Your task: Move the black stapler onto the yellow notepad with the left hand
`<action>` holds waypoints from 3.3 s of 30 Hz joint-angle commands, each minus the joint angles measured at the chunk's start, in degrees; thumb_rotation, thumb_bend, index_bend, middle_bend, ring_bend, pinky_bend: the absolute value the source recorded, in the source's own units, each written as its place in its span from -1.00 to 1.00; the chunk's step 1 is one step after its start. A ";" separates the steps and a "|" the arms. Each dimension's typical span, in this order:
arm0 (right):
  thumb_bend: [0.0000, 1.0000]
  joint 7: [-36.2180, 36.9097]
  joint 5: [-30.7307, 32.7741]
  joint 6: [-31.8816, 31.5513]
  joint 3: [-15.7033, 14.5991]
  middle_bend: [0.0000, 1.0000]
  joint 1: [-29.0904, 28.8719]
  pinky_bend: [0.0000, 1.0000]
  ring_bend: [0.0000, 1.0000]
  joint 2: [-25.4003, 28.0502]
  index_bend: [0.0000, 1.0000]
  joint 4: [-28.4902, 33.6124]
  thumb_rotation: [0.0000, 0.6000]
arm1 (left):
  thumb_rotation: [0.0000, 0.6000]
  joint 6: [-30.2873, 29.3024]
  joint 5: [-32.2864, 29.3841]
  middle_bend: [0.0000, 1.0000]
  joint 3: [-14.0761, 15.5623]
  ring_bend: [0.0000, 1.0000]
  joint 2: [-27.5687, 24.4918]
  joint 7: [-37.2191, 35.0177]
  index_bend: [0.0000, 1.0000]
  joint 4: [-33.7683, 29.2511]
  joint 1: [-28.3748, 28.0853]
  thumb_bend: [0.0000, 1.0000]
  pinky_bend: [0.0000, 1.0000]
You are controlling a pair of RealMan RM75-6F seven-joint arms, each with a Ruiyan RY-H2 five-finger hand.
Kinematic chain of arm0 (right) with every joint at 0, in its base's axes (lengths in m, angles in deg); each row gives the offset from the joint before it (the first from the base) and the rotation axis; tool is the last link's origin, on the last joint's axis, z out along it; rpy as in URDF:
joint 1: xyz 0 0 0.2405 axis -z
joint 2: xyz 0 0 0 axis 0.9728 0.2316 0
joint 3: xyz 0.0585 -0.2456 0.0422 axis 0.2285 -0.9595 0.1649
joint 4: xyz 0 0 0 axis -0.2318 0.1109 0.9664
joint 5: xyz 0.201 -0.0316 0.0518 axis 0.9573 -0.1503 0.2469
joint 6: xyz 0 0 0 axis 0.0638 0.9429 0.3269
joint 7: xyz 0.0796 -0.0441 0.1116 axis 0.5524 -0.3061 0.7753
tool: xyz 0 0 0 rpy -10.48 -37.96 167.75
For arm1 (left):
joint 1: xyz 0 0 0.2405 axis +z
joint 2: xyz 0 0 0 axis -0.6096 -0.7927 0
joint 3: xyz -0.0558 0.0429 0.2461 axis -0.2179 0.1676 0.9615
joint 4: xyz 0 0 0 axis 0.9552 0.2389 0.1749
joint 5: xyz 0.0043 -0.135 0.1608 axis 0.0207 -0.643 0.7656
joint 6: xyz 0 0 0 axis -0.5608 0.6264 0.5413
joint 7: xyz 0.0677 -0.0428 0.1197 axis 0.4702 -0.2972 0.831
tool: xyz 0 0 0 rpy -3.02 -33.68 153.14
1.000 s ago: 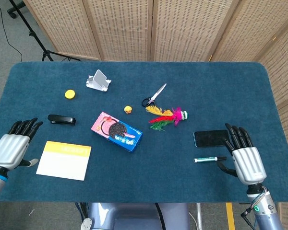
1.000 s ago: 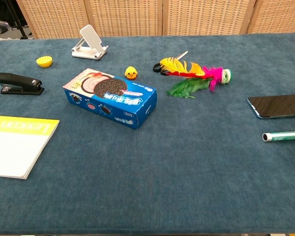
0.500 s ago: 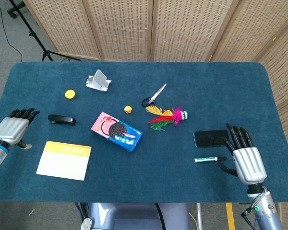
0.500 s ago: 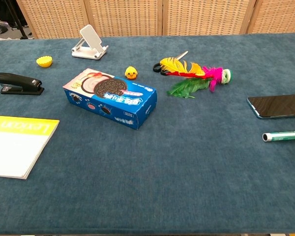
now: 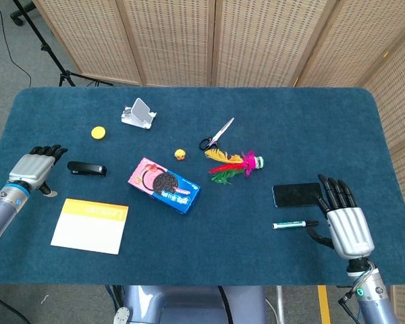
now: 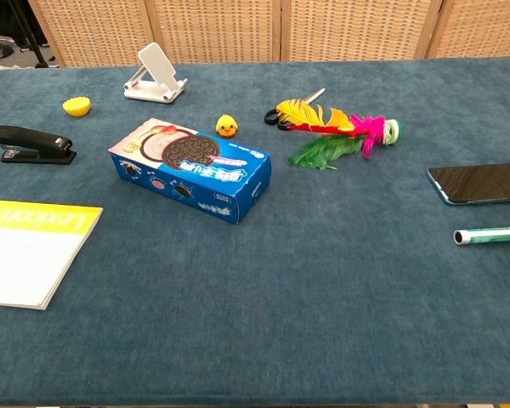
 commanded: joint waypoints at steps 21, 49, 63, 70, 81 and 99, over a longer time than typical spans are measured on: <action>-0.58 0.02 1.26 0.27 0.31 -0.94 -0.21 -0.92 -1.00 -1.28 -0.49 -2.36 1.00 | 1.00 9.86 1.53 -0.77 0.81 -1.00 7.75 -6.59 -0.74 12.55 -6.01 -1.00 -0.96; -0.58 0.61 1.45 0.05 0.38 -0.94 -0.36 -0.93 -1.00 -2.16 -0.49 -3.84 1.00 | 1.00 13.10 7.39 -0.65 1.22 -1.00 13.15 -13.82 -0.56 19.29 -7.71 -0.85 -0.96; -0.58 1.01 1.06 -0.25 0.34 -0.95 -0.36 -0.93 -1.00 -2.36 -0.49 -4.08 1.00 | 1.00 11.44 6.80 -0.65 2.00 -1.00 14.28 -13.99 -0.55 19.92 -7.81 -0.13 -0.96; -0.58 1.27 0.76 -0.88 0.60 -0.94 -0.31 -0.93 -1.00 -2.49 -0.49 -4.22 1.00 | 1.00 10.83 6.00 -0.65 3.21 -1.00 15.00 -12.70 -0.54 19.74 -7.82 -0.14 -0.96; -0.58 1.75 0.39 -1.69 0.88 -0.94 -0.16 -0.93 -1.00 -2.52 -0.49 -4.31 1.00 | 1.00 8.84 4.94 -0.44 3.76 -0.84 14.72 -11.37 -0.24 17.62 -7.81 0.14 -0.88; -0.58 2.07 -0.44 -2.30 0.87 -0.95 -0.09 -0.94 -1.00 -2.80 -0.49 -4.34 1.00 | 1.00 4.76 2.70 -0.24 4.85 -0.65 14.11 -8.68 0.05 16.14 -6.86 0.42 -0.69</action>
